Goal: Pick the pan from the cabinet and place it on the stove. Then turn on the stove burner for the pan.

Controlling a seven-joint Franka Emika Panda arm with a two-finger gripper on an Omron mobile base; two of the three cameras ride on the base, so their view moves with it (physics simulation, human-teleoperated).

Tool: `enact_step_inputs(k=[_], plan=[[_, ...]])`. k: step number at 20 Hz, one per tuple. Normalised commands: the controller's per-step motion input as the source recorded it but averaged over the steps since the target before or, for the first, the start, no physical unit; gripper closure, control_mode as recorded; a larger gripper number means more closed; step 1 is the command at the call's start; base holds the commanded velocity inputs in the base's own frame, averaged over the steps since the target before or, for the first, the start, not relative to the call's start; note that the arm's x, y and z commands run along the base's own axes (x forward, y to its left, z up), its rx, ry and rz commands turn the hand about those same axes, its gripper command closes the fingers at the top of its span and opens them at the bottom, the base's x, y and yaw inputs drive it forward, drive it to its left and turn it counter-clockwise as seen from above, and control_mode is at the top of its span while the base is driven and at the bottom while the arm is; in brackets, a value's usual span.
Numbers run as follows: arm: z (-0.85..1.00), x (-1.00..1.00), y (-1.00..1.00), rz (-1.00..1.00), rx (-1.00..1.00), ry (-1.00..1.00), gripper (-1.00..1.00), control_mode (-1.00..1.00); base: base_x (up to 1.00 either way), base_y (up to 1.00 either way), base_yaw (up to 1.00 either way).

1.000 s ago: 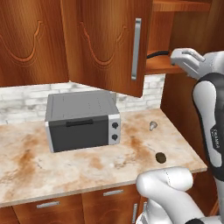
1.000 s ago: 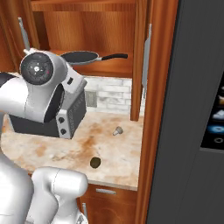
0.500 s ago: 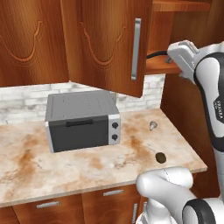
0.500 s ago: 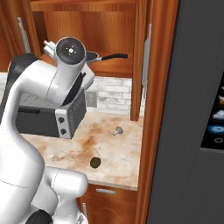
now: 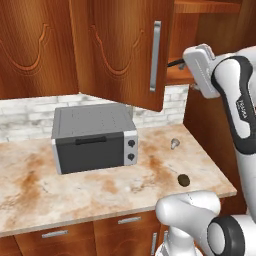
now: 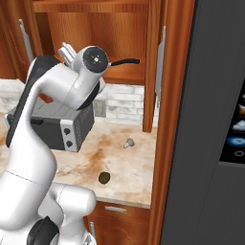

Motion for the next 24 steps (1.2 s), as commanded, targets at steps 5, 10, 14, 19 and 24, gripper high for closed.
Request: enact_step_inputs(k=[5,10,14,19,24], plan=[[-0.10,0.42,0.45,0.03,0.15,0.06,-1.00,-1.00,0.00,0.00,0.00],[-0.02,0.29,0.43,0.10,0.11,0.08,-1.00,-1.00,0.00,0.00,0.00],[-0.01,0.00,0.46,0.24,0.08,0.08,-1.00,-1.00,0.00,0.00,0.00],[0.00,-0.30,0.69,0.27,0.04,0.04,-1.00,-1.00,0.00,0.00,0.00],[0.00,-0.47,0.79,0.23,0.00,0.01,-1.00,-1.00,0.00,0.00,0.00]])
